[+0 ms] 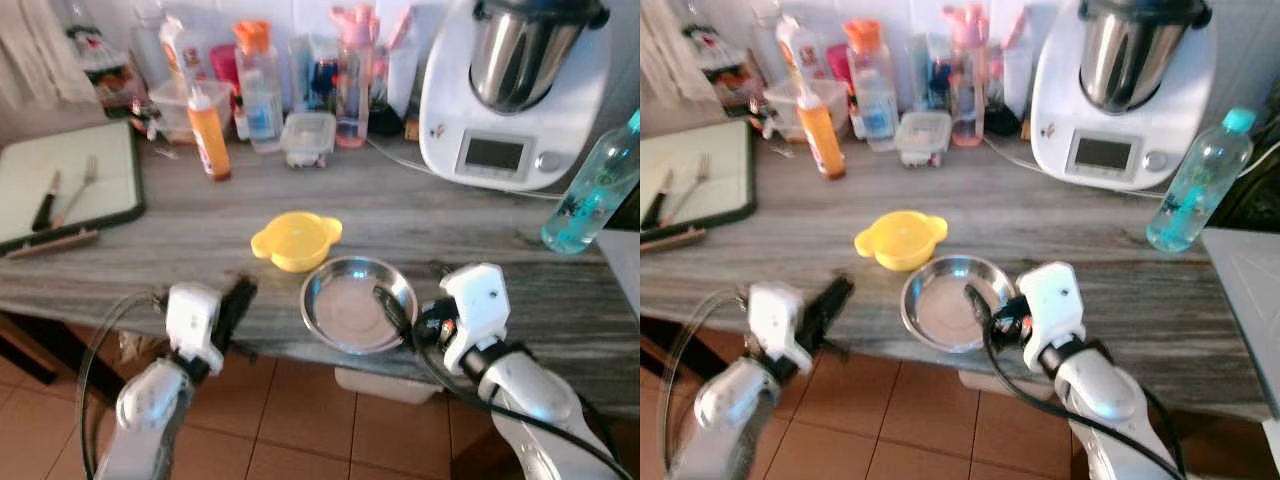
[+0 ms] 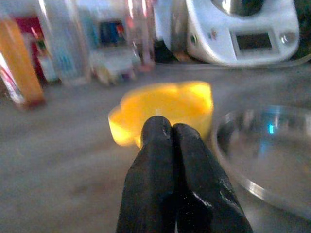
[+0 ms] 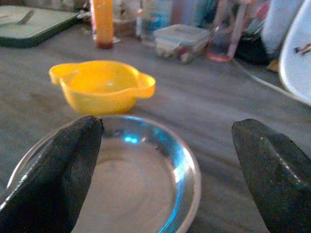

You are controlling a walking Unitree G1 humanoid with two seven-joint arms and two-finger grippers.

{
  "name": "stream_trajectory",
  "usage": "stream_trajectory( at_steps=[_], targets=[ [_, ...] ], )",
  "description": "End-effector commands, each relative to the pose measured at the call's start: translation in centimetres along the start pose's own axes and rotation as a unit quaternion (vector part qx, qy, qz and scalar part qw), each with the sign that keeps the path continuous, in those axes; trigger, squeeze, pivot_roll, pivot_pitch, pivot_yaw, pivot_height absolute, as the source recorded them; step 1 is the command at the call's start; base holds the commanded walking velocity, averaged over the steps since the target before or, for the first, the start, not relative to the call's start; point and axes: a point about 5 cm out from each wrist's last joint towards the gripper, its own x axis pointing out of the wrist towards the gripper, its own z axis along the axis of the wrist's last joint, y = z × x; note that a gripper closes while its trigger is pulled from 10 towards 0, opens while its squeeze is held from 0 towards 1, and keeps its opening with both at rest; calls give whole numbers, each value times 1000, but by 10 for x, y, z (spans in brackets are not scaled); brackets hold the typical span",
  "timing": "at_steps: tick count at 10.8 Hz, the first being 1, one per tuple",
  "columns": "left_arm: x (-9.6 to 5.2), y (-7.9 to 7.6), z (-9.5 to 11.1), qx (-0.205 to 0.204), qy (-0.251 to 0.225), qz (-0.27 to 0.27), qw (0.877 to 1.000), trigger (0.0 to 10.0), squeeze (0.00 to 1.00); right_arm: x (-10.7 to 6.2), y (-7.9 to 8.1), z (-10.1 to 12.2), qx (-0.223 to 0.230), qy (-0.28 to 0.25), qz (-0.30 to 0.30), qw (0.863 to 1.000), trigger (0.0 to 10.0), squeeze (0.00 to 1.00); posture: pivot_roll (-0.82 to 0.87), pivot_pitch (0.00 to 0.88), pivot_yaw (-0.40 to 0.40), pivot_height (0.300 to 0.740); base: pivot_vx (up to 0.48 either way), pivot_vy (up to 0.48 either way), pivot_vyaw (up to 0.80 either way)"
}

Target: Setting the table

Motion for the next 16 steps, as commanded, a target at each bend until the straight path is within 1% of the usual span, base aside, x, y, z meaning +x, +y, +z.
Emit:
stream_trajectory(
  at_steps=[1,2,3,4,5,8,10,11,12,13,14,15,16],
  targets=[
    [-2,3,9,13,16,22,1000,10000,0,0,-5,5,-6,-14,-16,1000,10000,1000,41,28,34,740,0,0,0],
    [-1,2,17,17,18,40,999,10000,0,1,-8,7,-5,-18,-29,999,10000,1000,42,24,32,740,0,0,0],
    [1,1,22,33,20,56,998,10000,0,3,-10,9,-3,-22,-41,999,10000,969,45,18,27,740,0,0,0],
    [1,-2,27,28,30,62,997,10000,0,4,-11,9,-4,-23,-46,999,10000,349,46,14,25,740,0,0,0],
    [-1,-5,30,29,42,69,996,10000,0,5,-13,9,-4,-24,-50,998,10000,0,47,10,23,740,0,0,0],
    [-4,-7,28,22,63,78,995,10000,0,7,-18,9,8,-21,-70,997,10000,0,45,7,21,740,0,0,0],
    [-3,-7,30,23,68,80,994,10000,0,6,-20,8,11,-17,-77,997,10000,0,38,11,26,740,0,0,-722],
    [-3,-5,33,35,56,93,993,10000,0,6,-20,9,10,-17,-79,997,10000,0,36,11,26,740,0,0,-644],
    [-3,3,42,66,30,127,989,10000,0,4,-21,9,6,-20,-82,996,10000,0,32,14,26,740,0,0,0],
    [-4,5,48,76,16,148,986,10000,0,3,-21,8,7,-20,-87,996,10000,0,32,16,25,740,0,0,0],
    [-7,7,47,82,12,169,982,10000,792,1,-21,7,7,-20,-92,996,10000,0,33,17,22,740,0,0,0],
    [-10,9,43,81,15,179,980,10000,1000,1,-20,7,7,-22,-95,995,10000,0,30,19,20,740,0,0,0],
    [-12,11,38,84,17,185,979,10000,1000,1,-20,8,4,-22,-95,995,10000,518,30,21,18,740,0,0,0]
  ],
)
